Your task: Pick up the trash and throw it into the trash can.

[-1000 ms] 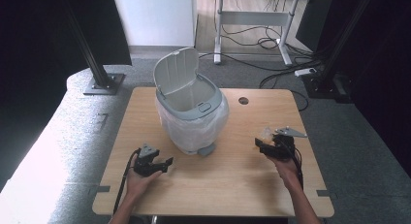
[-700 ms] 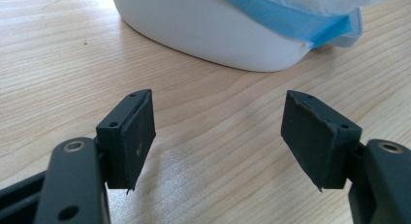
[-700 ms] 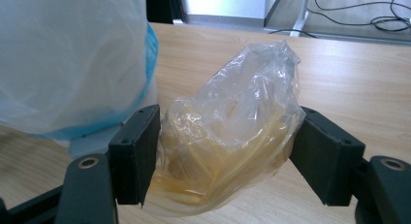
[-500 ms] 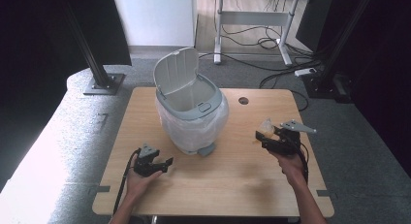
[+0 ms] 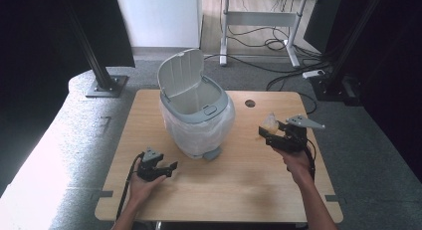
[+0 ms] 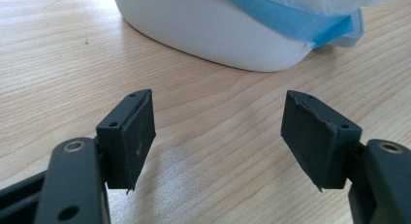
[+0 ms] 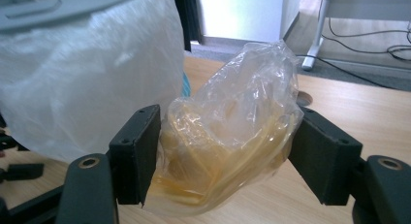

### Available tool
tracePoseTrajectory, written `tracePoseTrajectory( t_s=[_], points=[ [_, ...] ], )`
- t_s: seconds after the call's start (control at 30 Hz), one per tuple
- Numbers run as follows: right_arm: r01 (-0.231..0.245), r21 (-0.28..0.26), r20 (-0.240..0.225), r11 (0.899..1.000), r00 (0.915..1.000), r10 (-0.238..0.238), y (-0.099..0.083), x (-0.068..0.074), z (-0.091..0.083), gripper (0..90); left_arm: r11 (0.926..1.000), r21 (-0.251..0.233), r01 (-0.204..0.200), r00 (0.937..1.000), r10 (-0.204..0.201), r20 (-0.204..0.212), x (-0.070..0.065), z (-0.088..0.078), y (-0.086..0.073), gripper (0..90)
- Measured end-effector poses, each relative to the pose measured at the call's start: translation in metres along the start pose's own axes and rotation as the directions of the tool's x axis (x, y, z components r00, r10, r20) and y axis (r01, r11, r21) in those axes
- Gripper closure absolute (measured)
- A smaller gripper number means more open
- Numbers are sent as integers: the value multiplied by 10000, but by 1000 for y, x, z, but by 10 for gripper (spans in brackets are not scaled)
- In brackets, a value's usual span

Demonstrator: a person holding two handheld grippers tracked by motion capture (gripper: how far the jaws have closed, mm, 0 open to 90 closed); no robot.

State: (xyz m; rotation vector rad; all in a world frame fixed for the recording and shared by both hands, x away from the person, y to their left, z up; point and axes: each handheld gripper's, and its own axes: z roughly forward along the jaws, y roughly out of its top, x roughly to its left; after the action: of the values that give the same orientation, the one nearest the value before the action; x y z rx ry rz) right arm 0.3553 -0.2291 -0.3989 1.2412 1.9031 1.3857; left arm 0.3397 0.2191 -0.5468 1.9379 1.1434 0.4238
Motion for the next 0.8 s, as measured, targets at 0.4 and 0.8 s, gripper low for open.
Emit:
tracePoseTrajectory(
  t_s=[0.4, 0.8],
  points=[
    [317, -438, -442, 9985, 9985, -337, 30, 18, 2, 306, 10000, 17, 14, 10000, -14, 17, 1, 0, 0, 279],
    [502, -669, -653, 9965, 9964, -545, 56, 30, 5, 306, 10000, 34, 13, 10000, -13, 39, 1, 0, 0, 279]
  ],
)
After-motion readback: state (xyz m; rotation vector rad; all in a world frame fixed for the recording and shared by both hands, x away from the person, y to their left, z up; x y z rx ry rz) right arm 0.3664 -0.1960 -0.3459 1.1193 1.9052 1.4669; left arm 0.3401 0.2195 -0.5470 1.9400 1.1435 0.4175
